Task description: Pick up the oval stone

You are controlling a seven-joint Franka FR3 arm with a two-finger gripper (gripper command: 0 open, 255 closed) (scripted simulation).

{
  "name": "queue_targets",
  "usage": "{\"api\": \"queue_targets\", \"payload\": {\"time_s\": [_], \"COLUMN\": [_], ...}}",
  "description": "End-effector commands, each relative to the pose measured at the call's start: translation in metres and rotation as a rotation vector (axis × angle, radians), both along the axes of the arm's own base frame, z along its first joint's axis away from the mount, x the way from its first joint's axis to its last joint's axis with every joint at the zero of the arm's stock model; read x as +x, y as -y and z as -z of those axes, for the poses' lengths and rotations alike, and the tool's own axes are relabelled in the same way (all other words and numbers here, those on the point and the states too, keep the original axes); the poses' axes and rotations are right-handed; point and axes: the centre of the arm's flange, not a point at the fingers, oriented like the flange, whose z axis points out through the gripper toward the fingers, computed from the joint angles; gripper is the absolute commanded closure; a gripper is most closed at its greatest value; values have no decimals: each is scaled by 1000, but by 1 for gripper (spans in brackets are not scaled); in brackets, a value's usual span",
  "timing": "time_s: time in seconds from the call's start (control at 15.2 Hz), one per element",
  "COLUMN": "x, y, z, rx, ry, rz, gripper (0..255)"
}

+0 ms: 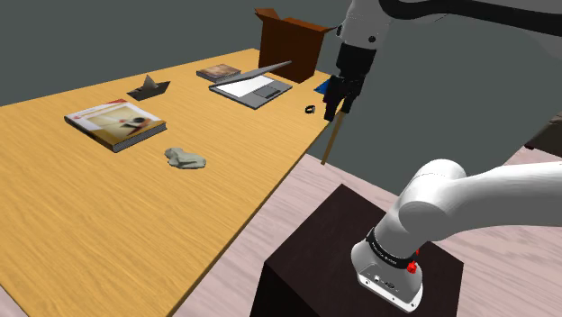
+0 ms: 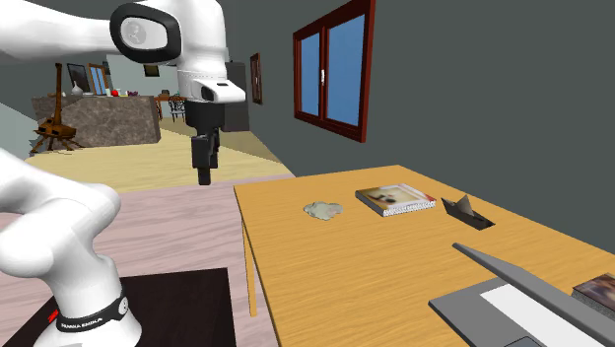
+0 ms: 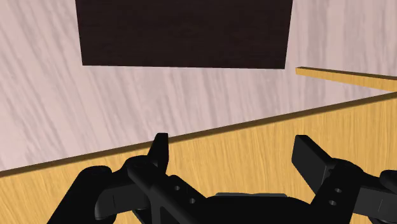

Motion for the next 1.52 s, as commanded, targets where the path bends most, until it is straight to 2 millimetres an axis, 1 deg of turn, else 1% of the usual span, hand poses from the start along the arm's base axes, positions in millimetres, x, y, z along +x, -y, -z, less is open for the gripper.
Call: {"api": "queue_targets", "payload": {"time_s": [0.0, 1.45], "x": [0, 212], "y": [0, -163], "z": [0, 116], "rx": [0, -55], "ry": [0, 37], "rz": [0, -32], "gripper": [0, 0]}}
